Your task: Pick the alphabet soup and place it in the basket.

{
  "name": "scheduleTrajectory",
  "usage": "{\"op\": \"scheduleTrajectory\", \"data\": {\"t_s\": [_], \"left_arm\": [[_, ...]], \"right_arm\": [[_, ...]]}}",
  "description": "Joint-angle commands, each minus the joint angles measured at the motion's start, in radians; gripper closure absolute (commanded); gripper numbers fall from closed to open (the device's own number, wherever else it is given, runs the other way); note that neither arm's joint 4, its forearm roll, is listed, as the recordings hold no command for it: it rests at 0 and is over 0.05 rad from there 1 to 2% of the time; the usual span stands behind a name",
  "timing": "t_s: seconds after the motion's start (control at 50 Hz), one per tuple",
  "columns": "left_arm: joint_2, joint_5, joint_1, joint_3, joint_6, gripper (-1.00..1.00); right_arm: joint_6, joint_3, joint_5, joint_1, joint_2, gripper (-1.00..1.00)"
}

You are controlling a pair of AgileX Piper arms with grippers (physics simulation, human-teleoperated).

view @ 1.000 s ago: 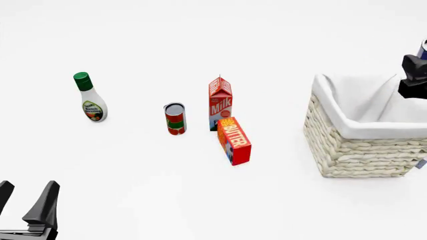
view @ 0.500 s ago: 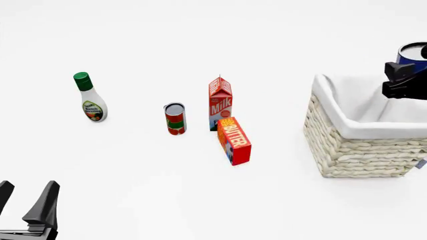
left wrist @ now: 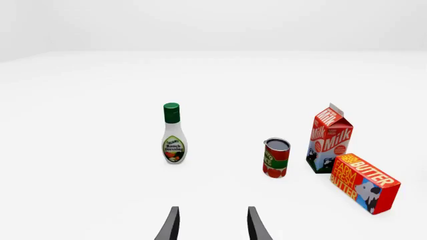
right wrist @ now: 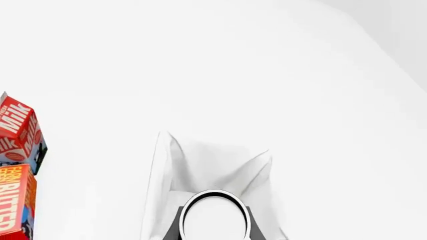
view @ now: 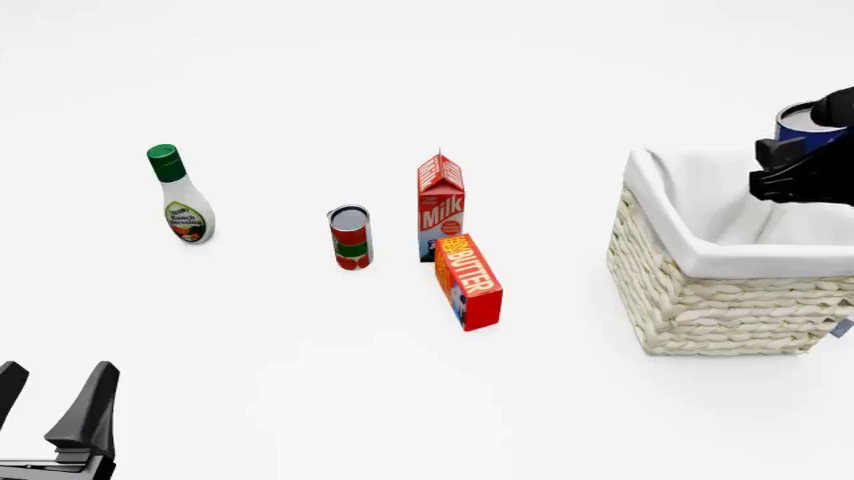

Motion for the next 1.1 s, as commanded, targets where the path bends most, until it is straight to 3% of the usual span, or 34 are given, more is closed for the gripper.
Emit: {"op": "scheduleTrajectory", "data": {"t_s": [0.02, 1.1], "left_arm": [[0.000, 0.000, 0.000, 0.000, 0.000, -1.00], [0.000, 0.000, 0.000, 0.000, 0.000, -1.00]], "right_arm": [[0.013, -0.007, 0.002, -0.001, 0.029, 1.00], [-0.033, -0.013, -0.049, -0.028, 0.180, 1.00]]}}
